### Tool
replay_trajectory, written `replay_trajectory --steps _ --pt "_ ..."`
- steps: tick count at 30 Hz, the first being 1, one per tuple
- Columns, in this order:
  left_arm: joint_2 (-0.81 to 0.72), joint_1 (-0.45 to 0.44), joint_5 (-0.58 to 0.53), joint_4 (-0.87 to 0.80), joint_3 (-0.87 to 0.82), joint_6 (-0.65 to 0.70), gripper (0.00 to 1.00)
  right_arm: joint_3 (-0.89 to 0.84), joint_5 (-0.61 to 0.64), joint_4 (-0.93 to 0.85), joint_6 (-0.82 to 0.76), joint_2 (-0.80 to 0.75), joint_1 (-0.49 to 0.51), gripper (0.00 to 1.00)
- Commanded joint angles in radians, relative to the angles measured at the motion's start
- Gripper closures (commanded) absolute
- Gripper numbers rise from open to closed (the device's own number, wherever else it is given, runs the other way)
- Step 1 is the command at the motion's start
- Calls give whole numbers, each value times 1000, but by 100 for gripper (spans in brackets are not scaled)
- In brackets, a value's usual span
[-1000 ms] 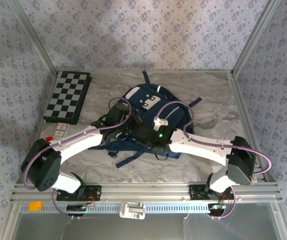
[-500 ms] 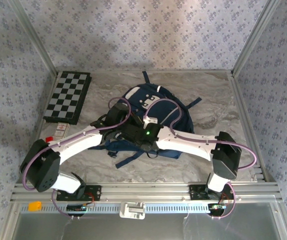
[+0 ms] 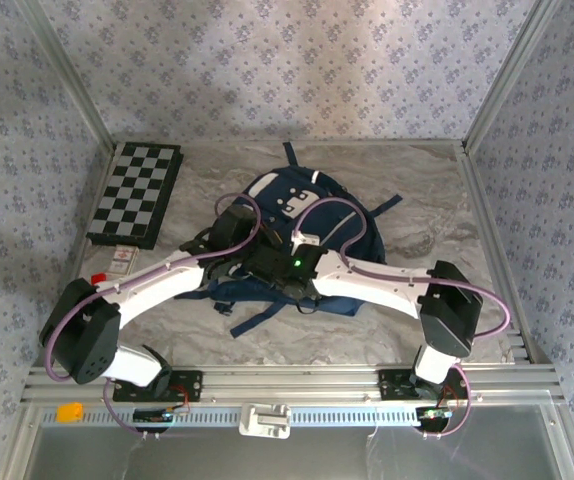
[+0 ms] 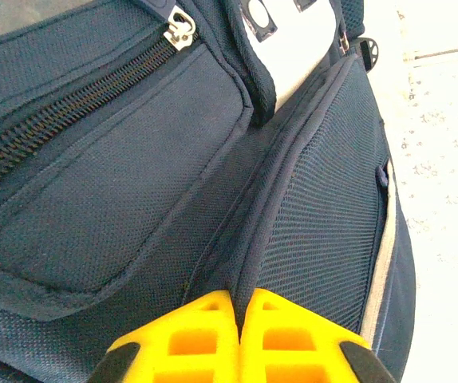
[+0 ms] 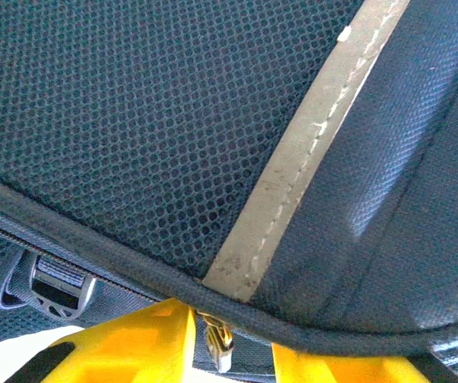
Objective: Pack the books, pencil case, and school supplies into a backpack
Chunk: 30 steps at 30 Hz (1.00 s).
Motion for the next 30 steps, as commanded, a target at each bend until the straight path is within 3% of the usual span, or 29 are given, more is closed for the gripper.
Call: replay_trajectory --steps 1,7,17,20,26,30 --pt "-40 7 -10 26 49 14 100 26 54 -10 -7 32 -18 74" --pt "-36 14 -12 5 54 32 100 9 117 -32 -36 -16 9 90" --pt "-38 76 -19 -67 70 89 100 -107 96 -67 -137 -186 16 100" --pt "-25 116 13 -65 78 115 100 -220 21 19 -248 -276 -2 100" --pt "52 140 110 -50 159 208 100 -327 -30 19 -346 -420 -73 100" --pt "119 140 177 -7 225 256 100 -361 -262 238 -585 -429 -34 100"
